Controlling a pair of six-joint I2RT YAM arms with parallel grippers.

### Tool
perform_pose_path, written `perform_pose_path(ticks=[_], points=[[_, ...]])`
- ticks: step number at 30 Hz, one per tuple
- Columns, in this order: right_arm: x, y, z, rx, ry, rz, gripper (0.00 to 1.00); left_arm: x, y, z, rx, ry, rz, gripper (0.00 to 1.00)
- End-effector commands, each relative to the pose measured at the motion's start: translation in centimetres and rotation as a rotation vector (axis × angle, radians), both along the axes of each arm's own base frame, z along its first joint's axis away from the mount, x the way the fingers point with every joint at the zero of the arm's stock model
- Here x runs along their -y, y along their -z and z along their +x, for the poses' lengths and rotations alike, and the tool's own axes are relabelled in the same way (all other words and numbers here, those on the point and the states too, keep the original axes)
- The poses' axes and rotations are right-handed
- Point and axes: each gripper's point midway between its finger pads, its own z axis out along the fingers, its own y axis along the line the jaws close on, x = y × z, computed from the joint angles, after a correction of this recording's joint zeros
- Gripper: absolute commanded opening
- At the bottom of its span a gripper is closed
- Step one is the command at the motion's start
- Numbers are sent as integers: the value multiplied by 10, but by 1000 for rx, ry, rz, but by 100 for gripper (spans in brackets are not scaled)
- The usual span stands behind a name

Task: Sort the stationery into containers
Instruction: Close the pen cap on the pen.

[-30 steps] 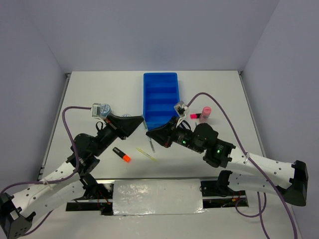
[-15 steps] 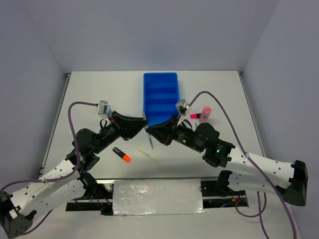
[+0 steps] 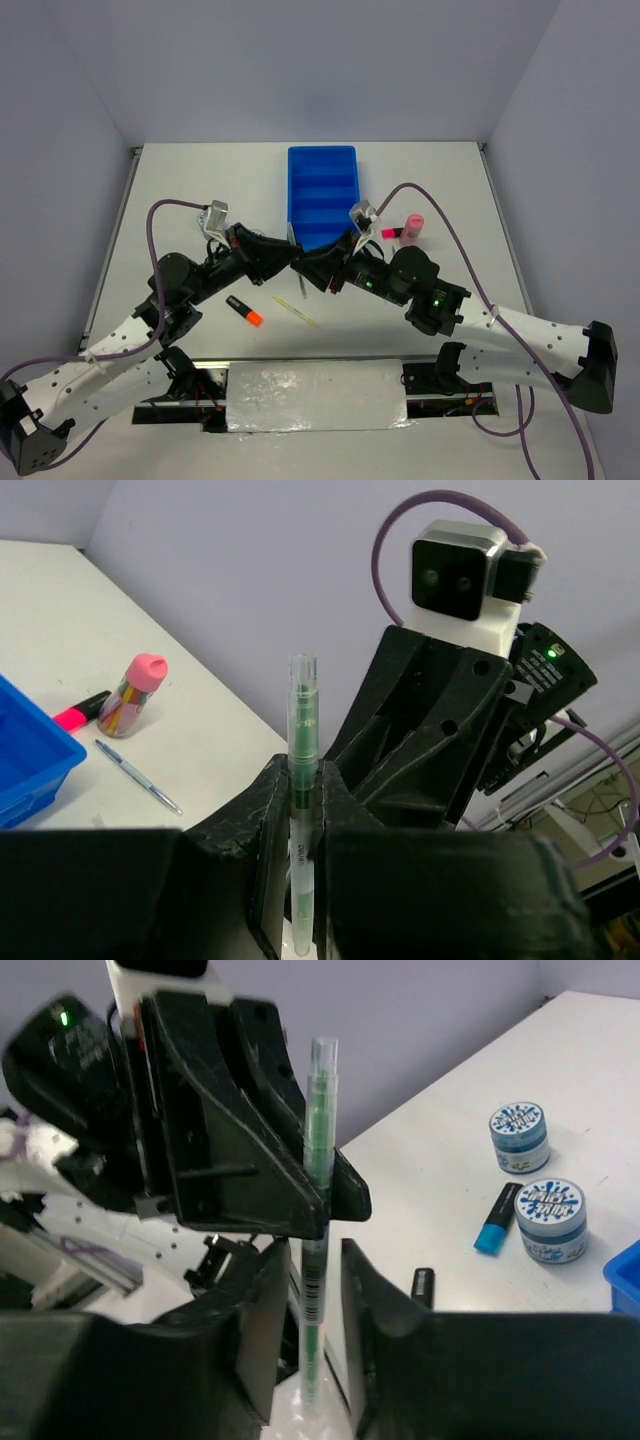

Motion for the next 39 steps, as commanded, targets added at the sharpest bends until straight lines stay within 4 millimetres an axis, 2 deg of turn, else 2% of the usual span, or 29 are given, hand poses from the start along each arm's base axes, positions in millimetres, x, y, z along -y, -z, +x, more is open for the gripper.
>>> perform_pose_path(ticks=[1, 2, 7, 11, 13, 14, 15, 16, 17, 18, 19, 21, 22, 28, 32, 34, 35, 39], points=[[-5, -17, -13, 63, -75, 30, 37, -2, -45, -22, 178, 61, -25, 0], [-6, -14, -14, 60, -83, 23, 45, -4, -52, -24, 214, 62, -24, 0], [-10, -11, -19, 60, -117, 24, 43, -4, -64, -29, 253, 78, -21, 0], [-14, -16, -20, 67, -136, 27, 0, -1, -64, -29, 247, 90, -17, 0], [-15, -20, -23, 80, -150, 37, 0, 0, -58, -26, 231, 85, 2, 4], [-15, -23, -24, 85, -155, 48, 0, 0, -57, -24, 224, 79, 8, 10], [-14, -24, -25, 89, -158, 51, 0, -1, -56, -21, 212, 57, 11, 31], [-14, -24, -24, 90, -155, 53, 0, -2, -56, -19, 207, 46, 16, 42], [-14, -23, -24, 89, -151, 50, 0, -3, -55, -16, 201, 31, 31, 65], [-14, -21, -23, 87, -145, 44, 0, -5, -56, -12, 192, 4, 32, 74], [-13, -18, -21, 82, -135, 35, 0, -7, -62, -10, 200, -16, 32, 78], [-14, -14, -20, 75, -129, 28, 0, -11, -63, -4, 187, -54, 51, 81], [-14, -14, -18, 71, -123, 28, 0, -15, -71, 0, 193, -91, 49, 83], [-14, -15, -17, 65, -119, 20, 0, -17, -85, 7, 212, -125, 65, 77], [-15, -17, -16, 64, -118, 19, 0, -14, -79, 11, 194, -128, 77, 68], [-15, -17, -17, 64, -121, 18, 0, -14, -77, 10, 192, -125, 71, 62], [-16, -16, -16, 62, -119, 15, 0, -14, -76, 10, 190, -121, 70, 56], [-14, -19, -17, 63, -115, 21, 0, -11, -70, 10, 181, -113, 87, 41]])
